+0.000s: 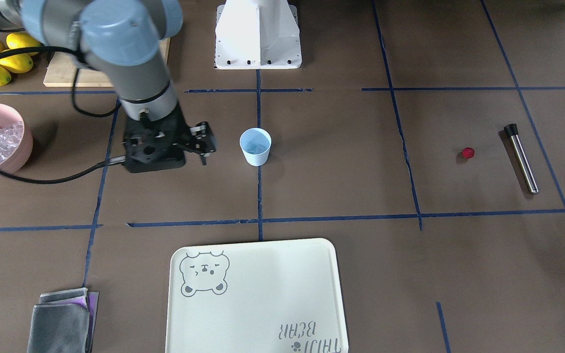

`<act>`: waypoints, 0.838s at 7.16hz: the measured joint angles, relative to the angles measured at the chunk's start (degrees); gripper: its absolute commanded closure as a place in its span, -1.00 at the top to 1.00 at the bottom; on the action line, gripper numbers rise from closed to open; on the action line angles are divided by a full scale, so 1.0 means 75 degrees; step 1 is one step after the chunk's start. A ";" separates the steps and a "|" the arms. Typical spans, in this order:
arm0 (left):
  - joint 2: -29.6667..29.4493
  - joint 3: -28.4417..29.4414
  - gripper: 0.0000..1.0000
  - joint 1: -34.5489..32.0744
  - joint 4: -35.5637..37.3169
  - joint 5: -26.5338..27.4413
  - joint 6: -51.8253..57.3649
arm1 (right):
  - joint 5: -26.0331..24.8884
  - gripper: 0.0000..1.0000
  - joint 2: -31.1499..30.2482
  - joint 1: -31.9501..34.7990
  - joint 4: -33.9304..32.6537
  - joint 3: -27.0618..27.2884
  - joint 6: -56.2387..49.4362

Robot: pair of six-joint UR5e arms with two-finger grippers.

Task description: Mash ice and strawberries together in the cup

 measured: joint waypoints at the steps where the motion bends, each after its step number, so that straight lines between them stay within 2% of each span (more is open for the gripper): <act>1: -0.0169 0.0006 1.00 0.0002 -0.0002 0.0020 -0.0005 | 0.0420 0.98 -0.0509 0.0773 -0.0001 0.0035 -0.1236; 4: -0.0742 0.0131 1.00 0.0029 -0.0099 -0.0015 0.0003 | 0.1404 0.98 -0.2388 0.3049 -0.0001 0.0023 -0.5271; 6: -0.0876 0.0137 1.00 0.0033 -0.0112 -0.0032 0.0013 | 0.1599 0.98 -0.3743 0.4327 -0.0001 -0.0062 -0.7476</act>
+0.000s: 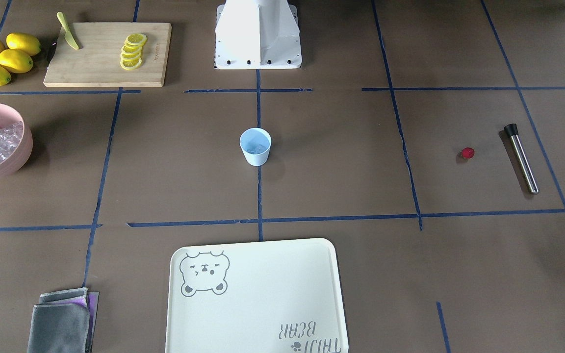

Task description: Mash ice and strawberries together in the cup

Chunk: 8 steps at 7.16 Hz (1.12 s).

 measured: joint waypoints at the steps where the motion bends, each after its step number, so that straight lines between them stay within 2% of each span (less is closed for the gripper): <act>1: -0.0013 -0.0051 1.00 0.0000 -0.0004 0.0001 -0.0007 | -0.0022 0.98 -0.0554 0.0569 0.0017 -0.0232 -0.0627; 3: -0.0019 -0.0140 1.00 0.0009 0.0003 0.0003 -0.0152 | -0.0053 0.99 -0.1341 0.1426 0.0253 -0.0927 -0.1164; 5: -0.0013 -0.0272 1.00 0.0246 -0.0295 0.0030 -0.1311 | -0.0042 0.99 -0.1667 0.1722 0.0442 -0.1023 -0.1166; 8: 0.0350 -0.0345 1.00 0.1596 -0.1903 0.0491 -0.3781 | -0.0025 0.99 -0.1665 0.1748 0.0490 -0.0790 -0.0709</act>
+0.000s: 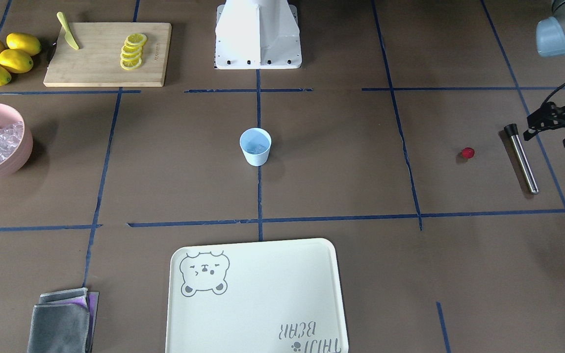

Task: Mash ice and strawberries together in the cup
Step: 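Lower the left gripper onto the red strawberry and grasp it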

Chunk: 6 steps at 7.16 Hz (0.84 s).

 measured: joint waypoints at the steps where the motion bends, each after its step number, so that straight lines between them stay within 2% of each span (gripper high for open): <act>1: 0.0139 0.0035 1.00 0.0583 -0.0611 0.0368 -0.0726 | 0.0007 0.99 0.0001 0.0001 0.0002 0.0036 0.0040; 3: 0.0297 0.0191 1.00 0.1586 -0.1484 0.0988 -0.1861 | 0.0012 0.99 0.0000 -0.0004 0.0003 0.0052 0.0051; 6: 0.0318 0.0378 1.00 0.2263 -0.1716 0.1428 -0.2473 | 0.0018 0.99 -0.0057 0.0000 0.0003 0.0056 0.0032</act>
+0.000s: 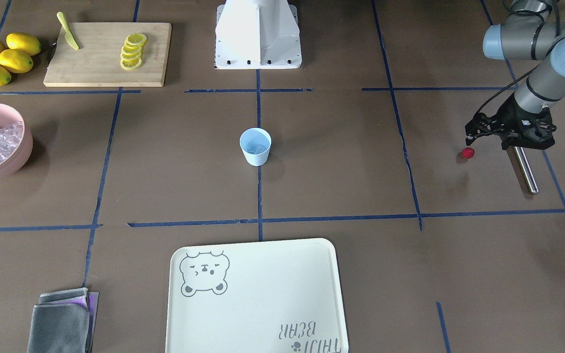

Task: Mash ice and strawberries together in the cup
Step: 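Lower the left gripper onto the red strawberry and grasp it, then carry the strawberry with the left gripper over the blue cup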

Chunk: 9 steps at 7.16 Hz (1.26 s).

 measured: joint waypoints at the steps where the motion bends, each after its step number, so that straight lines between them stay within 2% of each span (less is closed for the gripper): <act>1: -0.0026 0.0122 1.00 0.0072 -0.0006 0.0021 -0.0023 | 0.0004 0.99 -0.0010 0.0000 0.0000 0.0008 -0.0007; 2: -0.0078 0.0273 0.99 0.0110 -0.0011 0.0024 -0.0031 | 0.0003 0.99 -0.0022 0.0000 0.0000 0.0023 -0.0011; 4: -0.0179 0.0505 0.47 0.0179 -0.0019 0.0024 -0.0037 | -0.0004 0.99 -0.0025 0.0000 0.0000 0.0052 -0.0017; 5: -0.0226 0.0577 0.03 0.0204 -0.0020 0.0024 -0.0042 | -0.0004 0.99 -0.0025 0.0000 0.0000 0.0063 -0.0022; 6: -0.0273 0.0618 -0.64 0.0213 -0.0020 0.0021 -0.0054 | -0.0011 0.99 -0.0026 0.0000 0.0000 0.0095 -0.0024; 7: -0.0306 0.0629 -0.93 0.0216 -0.0020 0.0016 -0.0069 | -0.0023 0.99 -0.0030 0.0000 0.0000 0.0136 -0.0022; 9: -0.0335 0.0497 -1.00 0.0214 -0.0007 0.0005 -0.0080 | -0.0037 0.99 -0.0034 0.0000 0.0000 0.0179 -0.0019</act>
